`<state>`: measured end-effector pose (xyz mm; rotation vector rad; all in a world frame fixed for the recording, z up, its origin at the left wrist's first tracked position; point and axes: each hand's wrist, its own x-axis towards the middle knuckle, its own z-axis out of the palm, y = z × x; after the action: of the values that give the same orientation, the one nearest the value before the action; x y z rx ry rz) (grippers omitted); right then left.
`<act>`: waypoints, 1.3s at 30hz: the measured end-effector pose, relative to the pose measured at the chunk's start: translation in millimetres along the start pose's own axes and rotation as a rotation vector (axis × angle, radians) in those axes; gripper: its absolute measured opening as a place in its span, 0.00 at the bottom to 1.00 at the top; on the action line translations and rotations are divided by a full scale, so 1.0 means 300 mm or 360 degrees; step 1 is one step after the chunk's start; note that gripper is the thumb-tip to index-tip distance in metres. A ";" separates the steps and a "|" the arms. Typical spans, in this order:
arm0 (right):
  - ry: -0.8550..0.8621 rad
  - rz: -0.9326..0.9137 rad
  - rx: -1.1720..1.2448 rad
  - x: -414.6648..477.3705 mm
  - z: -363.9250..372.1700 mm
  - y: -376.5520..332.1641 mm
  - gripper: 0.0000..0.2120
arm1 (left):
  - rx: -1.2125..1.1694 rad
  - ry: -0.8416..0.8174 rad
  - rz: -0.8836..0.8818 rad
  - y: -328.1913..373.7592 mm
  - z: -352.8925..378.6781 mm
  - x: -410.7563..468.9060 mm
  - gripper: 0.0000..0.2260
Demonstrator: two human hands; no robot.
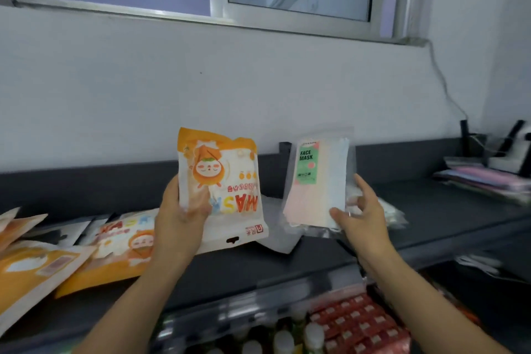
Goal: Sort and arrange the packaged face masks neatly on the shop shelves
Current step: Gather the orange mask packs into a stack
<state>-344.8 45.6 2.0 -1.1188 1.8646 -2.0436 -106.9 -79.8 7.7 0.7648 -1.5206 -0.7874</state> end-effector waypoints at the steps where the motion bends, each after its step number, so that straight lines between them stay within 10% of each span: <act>1: 0.0026 -0.0002 -0.0034 0.004 -0.056 0.004 0.36 | 0.0003 -0.0028 -0.0027 0.000 0.039 -0.019 0.19; 16: 0.0151 0.0218 0.0093 0.102 -0.662 0.101 0.35 | -0.0248 0.0000 -0.0175 0.143 0.471 -0.223 0.22; 39: -0.0562 0.0629 -0.0128 0.551 -0.443 0.199 0.18 | -0.0467 0.0046 -0.0192 0.177 0.668 0.189 0.21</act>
<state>-564.2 43.4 23.2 -0.9568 1.8208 -1.4656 -312.8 -86.7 68.9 0.6487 -1.3046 -1.0583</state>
